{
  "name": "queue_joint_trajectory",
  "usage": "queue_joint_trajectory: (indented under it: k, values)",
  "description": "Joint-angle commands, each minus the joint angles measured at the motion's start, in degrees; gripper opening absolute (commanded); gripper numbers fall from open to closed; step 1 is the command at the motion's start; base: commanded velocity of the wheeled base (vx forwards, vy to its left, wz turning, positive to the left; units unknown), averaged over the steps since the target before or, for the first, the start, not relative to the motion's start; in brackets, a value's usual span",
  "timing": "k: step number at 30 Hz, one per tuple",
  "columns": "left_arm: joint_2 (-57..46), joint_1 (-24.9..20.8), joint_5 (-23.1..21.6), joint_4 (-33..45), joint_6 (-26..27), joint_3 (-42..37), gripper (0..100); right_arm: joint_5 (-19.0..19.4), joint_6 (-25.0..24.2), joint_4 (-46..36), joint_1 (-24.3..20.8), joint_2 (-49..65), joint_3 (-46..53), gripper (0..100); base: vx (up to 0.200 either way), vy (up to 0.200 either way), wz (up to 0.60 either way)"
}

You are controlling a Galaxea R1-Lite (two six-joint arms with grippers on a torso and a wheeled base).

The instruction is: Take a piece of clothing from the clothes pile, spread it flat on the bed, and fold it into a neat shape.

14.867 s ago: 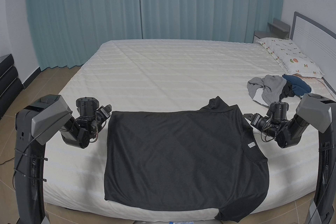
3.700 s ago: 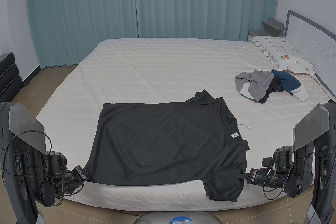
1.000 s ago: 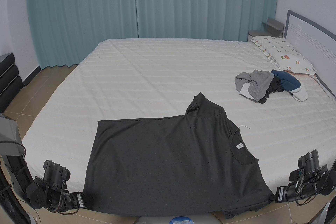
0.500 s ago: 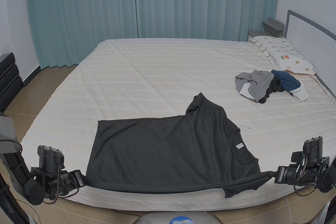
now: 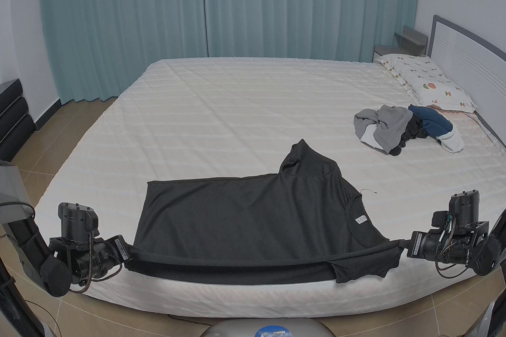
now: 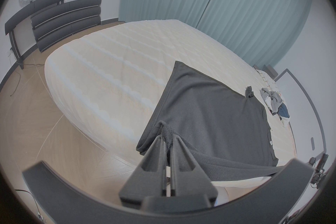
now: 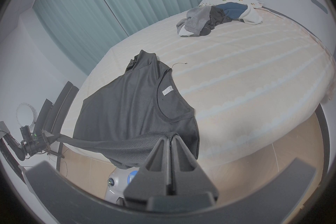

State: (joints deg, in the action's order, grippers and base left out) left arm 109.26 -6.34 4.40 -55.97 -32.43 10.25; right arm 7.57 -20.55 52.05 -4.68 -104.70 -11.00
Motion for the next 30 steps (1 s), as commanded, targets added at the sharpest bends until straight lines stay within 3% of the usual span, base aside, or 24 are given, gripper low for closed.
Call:
queue_joint_trajectory:
  k: [1,17,30]
  values:
    - [-0.1,0.0,0.2,0.0,0.1,0.6,0,0.2,-0.1,0.1,0.1,-0.5,-1.0,0,0.000,0.000,0.00]
    - [-4.2,0.8,0.2,0.1,0.7,-3.7,0,2.2,0.5,-0.6,-1.4,7.4,5.3,0,0.000,0.000,0.00]
    - [1.4,0.9,-0.4,0.0,-0.1,1.5,0,2.2,0.3,-0.5,-1.0,0.6,-0.6,0,0.000,0.000,0.00]
